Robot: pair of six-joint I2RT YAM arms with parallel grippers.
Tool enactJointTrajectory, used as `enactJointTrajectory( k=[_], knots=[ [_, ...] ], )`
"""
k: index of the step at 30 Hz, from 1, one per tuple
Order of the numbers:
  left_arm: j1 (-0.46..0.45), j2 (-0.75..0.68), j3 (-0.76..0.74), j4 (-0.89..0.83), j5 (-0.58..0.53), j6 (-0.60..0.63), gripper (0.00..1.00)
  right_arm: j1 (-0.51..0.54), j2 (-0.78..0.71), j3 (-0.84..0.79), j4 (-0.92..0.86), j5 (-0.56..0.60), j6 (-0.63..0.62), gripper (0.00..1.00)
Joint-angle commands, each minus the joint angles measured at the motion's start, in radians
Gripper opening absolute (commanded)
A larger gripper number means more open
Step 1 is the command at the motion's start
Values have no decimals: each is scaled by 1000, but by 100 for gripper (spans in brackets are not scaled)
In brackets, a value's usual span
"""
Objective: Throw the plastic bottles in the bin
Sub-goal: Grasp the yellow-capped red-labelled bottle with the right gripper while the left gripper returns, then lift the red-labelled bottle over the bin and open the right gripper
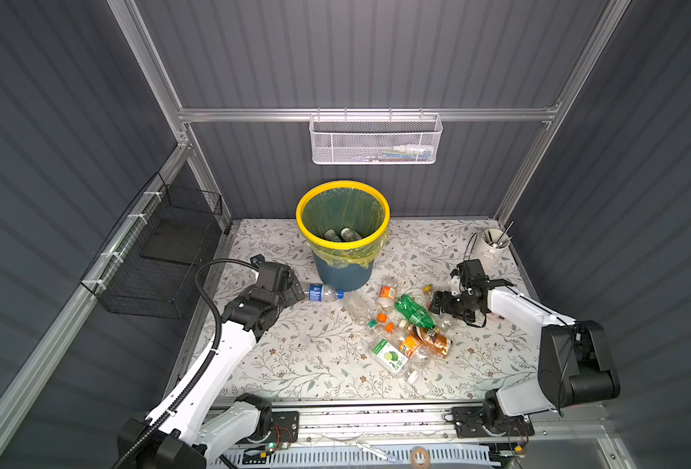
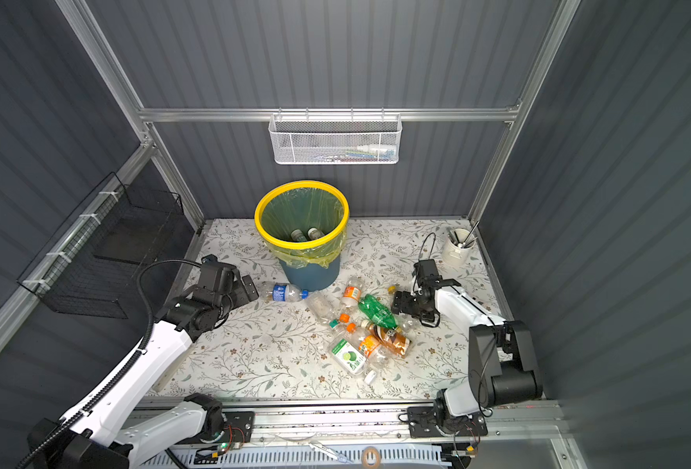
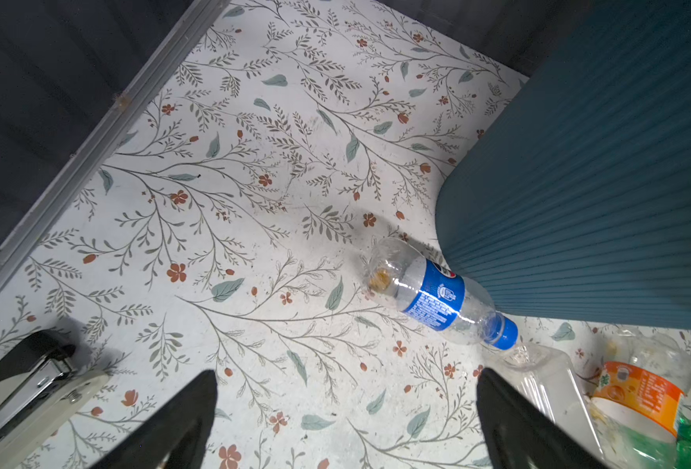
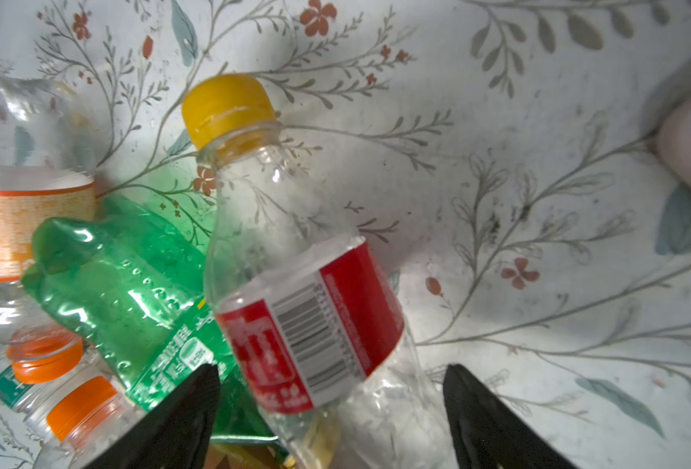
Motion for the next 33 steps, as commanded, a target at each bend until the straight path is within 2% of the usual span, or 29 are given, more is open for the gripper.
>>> enactJointTrajectory(
  k=[1,8,15,19,24,30,33],
  knots=[
    [5,-29,-33,-5,26,-23,100,6,36,33,-32,56,-32,85],
    [4,-25,-48,-4,32,-23,100,7,99,70,-34,83,-47,81],
    [4,-20,-74,6,33,-37,99,2,96,68,-10,68,-51,61],
    [5,-14,-93,9,34,-38,100,-44,38,58,23,-18,-25,55],
    [5,-19,-126,24,36,-46,99,-117,-81,91,41,-106,11,54],
    [4,-45,-170,43,43,-53,100,-132,-156,259,42,-271,92,54],
    [4,-51,-187,44,47,-56,99,-99,-148,363,76,-303,154,54]
  ],
)
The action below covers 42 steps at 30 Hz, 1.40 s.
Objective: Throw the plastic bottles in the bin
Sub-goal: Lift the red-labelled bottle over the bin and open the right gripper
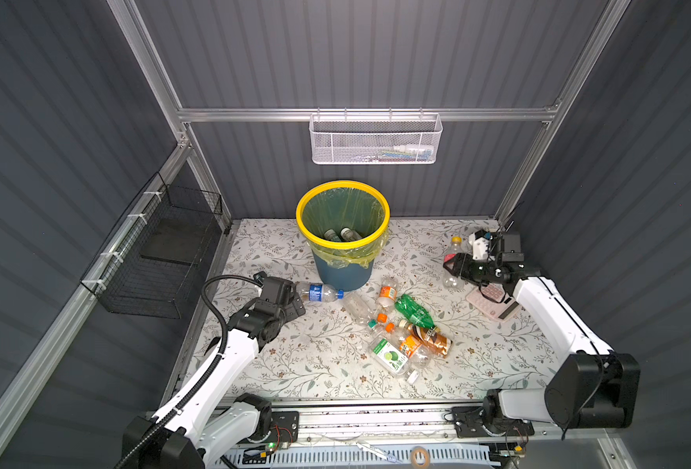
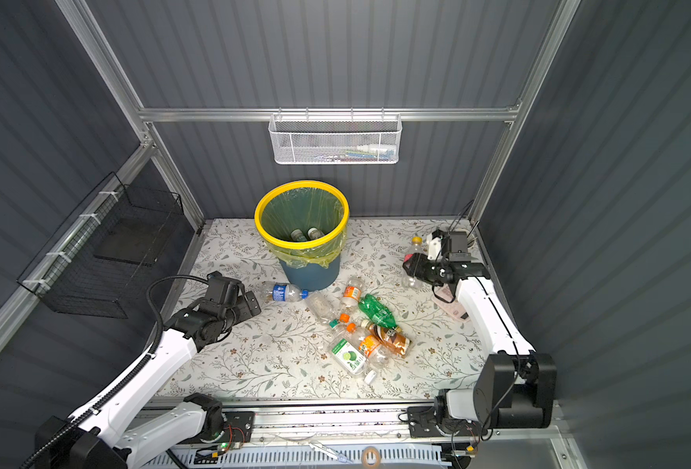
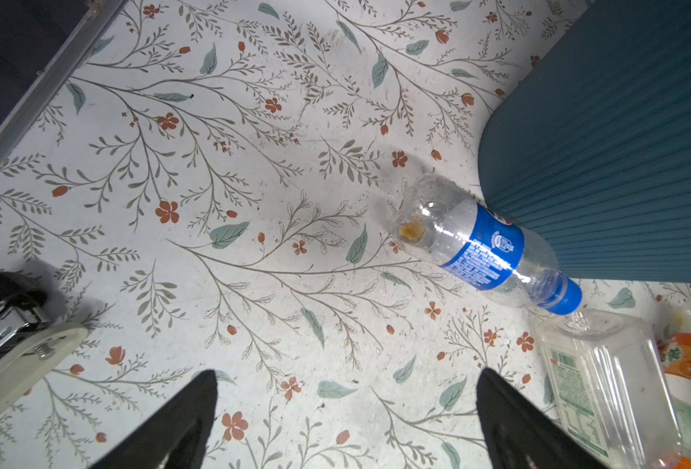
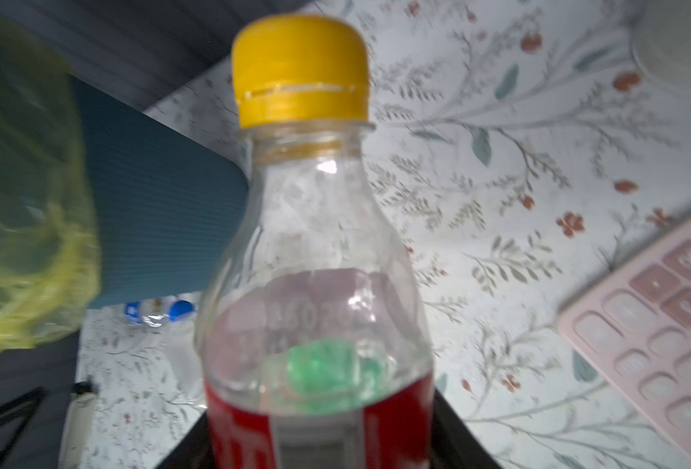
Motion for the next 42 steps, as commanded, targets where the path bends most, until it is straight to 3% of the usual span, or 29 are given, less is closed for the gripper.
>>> enactJointTrajectory(
  k=[1,7,11,15,16,17,22,26,32,38,42],
  knots=[
    [4,-23,-22,9,14,-19,99,46,5,109,61,-96,96,54],
    [4,-9,-39,37,41,-23,99,216,171,427,178,-162,215,54],
    [4,35,-23,26,61,-21,100,339,408,790,56,-209,185,59],
    [4,37,-15,14,67,-20,99,362,548,1014,-68,-196,154,92],
    [4,29,-16,13,66,-20,99,359,546,1023,-78,-166,141,99],
    [4,21,-19,11,64,-23,99,354,532,1014,-77,-133,132,99],
    [4,-8,-35,6,53,-26,99,288,361,807,21,-44,145,99],
    [5,-23,-51,38,67,-29,99,226,170,509,126,19,148,99],
    [4,-28,-71,96,102,-36,99,154,-46,91,121,131,117,99],
    [3,-32,-111,168,153,-74,99,128,-175,-226,138,142,120,99],
    [1,-28,-127,199,175,-99,100,118,-183,-340,192,119,148,99]
  ],
)
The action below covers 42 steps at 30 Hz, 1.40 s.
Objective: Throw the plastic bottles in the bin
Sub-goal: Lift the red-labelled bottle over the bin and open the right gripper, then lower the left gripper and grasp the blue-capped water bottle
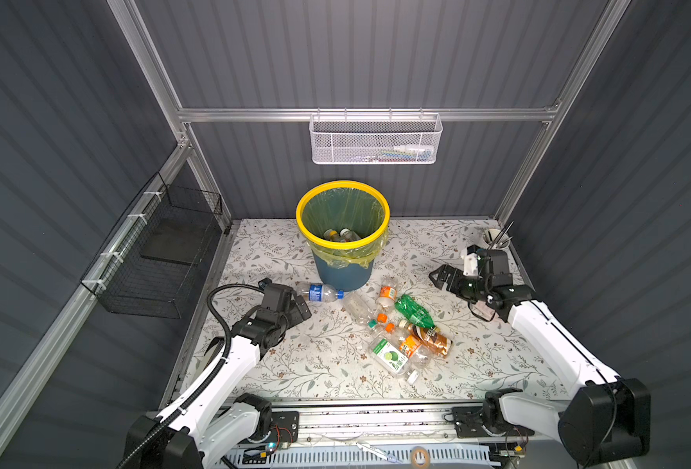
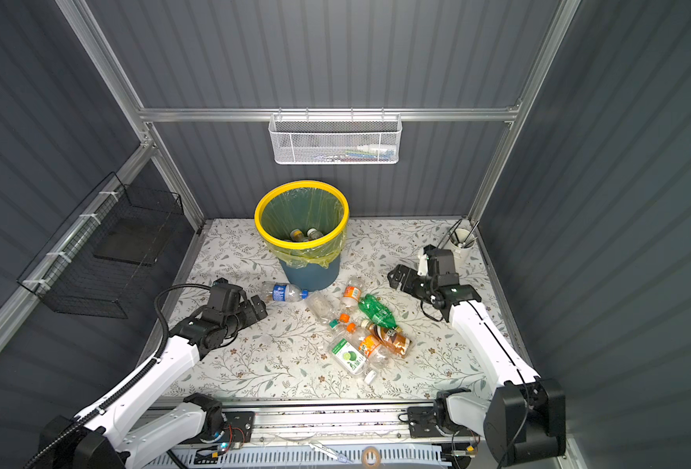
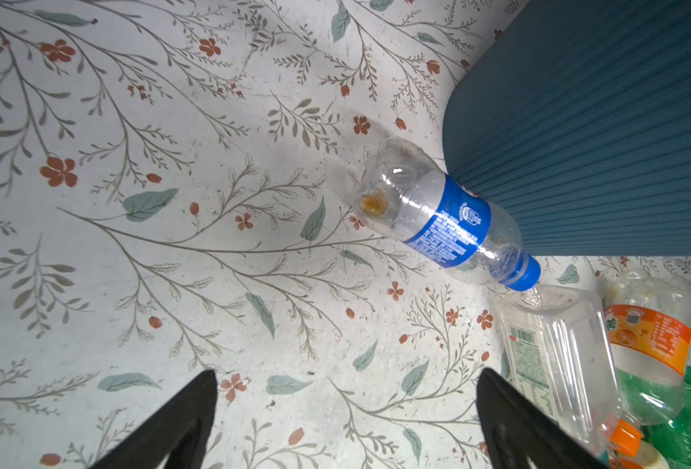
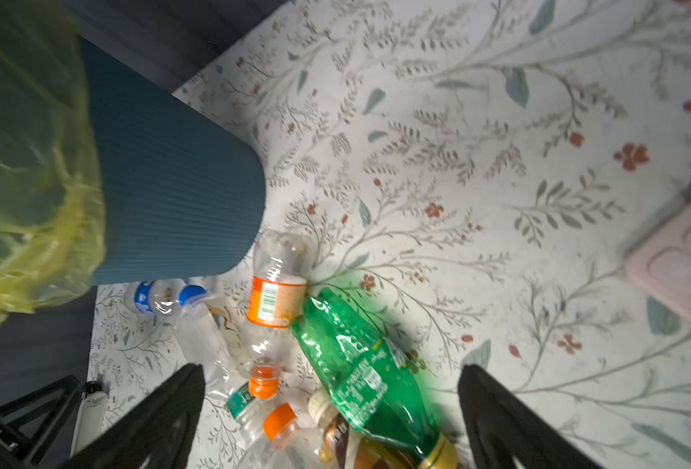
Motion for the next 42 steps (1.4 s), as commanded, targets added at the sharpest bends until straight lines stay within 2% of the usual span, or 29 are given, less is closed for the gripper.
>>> enactJointTrajectory(
  k=[1,10,15,18,26,27,32,39,42],
  knots=[
    [0,-11,-15,50,41,-38,100,-6,-11,-45,74,-9,12,99],
    [-3,56,6,71,42,-93,99,-4,107,-58,103,-84,15,99],
    [-3,187,25,157,151,-230,99,-4,126,-66,138,-81,36,99],
    [-4,226,30,217,178,-300,98,-4,126,-70,138,-71,32,99],
    [-3,307,22,391,141,-482,92,-9,129,-71,127,-63,8,99],
    [-3,325,32,395,138,-498,91,-10,129,-70,124,-28,2,99],
    [-3,405,79,399,123,-561,88,-16,126,-66,105,-8,-14,99],
    [-3,494,134,408,95,-574,87,-29,130,-71,99,-4,-24,99],
    [-3,529,140,412,91,-590,83,-35,131,-70,94,-4,-28,99]
  ],
)
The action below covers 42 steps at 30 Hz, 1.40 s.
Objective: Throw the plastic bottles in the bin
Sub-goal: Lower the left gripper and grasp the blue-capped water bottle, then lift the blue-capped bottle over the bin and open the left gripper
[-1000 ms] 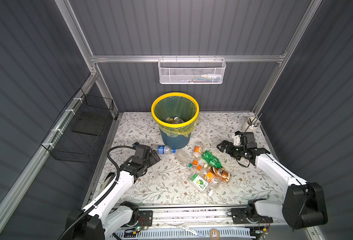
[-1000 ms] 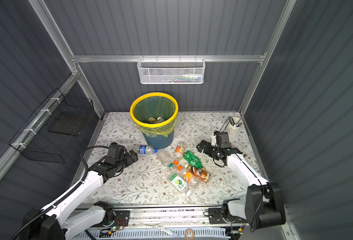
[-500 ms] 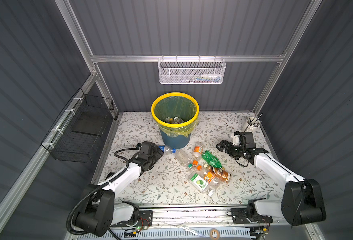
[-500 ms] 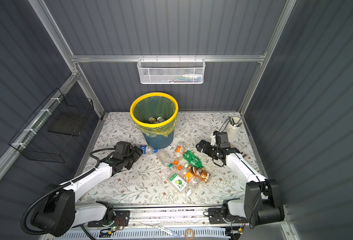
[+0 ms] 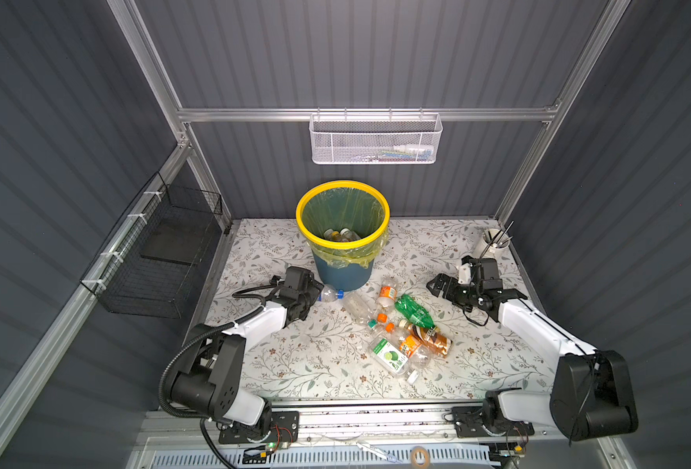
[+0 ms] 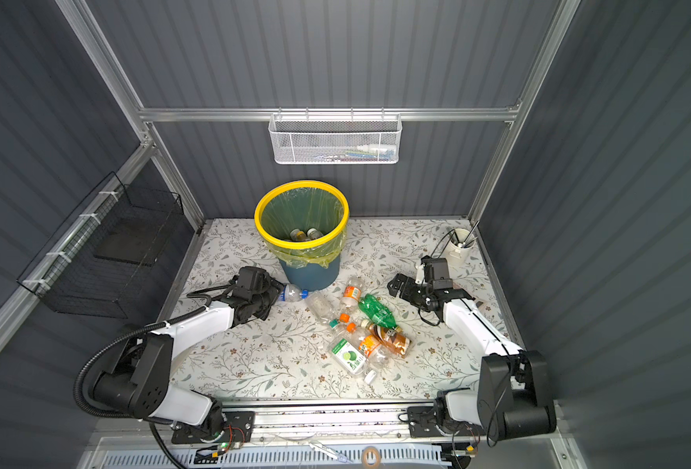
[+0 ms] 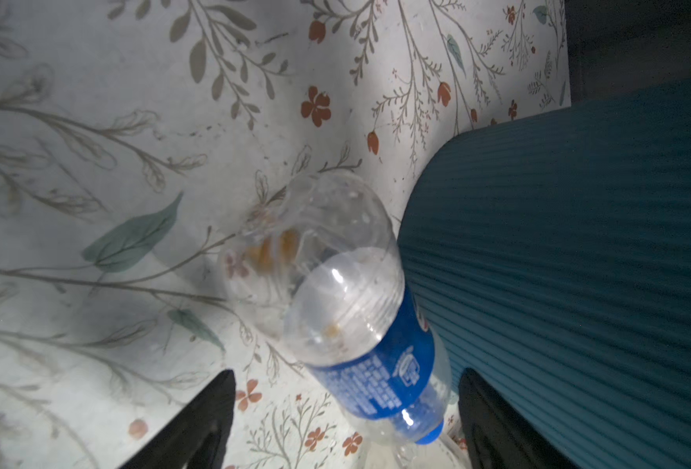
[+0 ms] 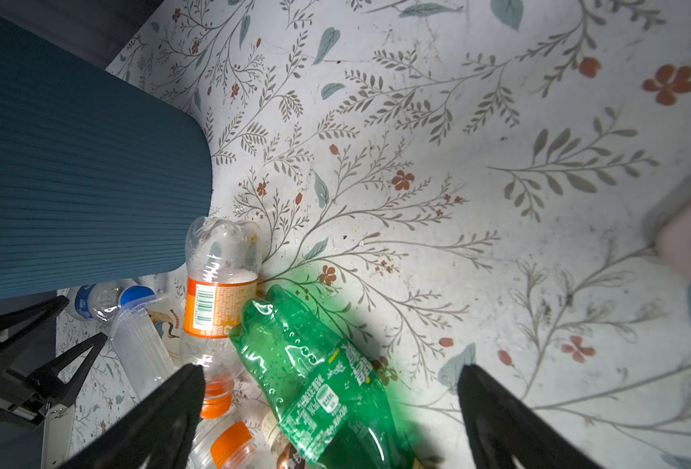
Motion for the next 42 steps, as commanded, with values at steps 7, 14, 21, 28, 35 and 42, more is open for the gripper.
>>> enactJointTrajectory(
  k=[7,14,21,28,35,42],
  knots=[
    [-1,105,77,-23,-23,-1,78,-25,2,-4,-35,14,-31,99],
    [-1,153,91,-33,-33,-27,72,-41,-6,-23,-36,12,-34,99],
    [3,94,32,-9,-98,-67,60,-63,-34,-37,-46,12,-47,99],
    [19,-4,-52,19,-130,-49,52,-73,-56,-47,-51,11,-45,99],
    [29,-219,-88,-31,-175,92,52,-79,-84,-53,-61,25,-53,99],
    [28,-516,102,-339,-341,305,52,-111,-97,-53,-70,25,-67,99]
  ],
)
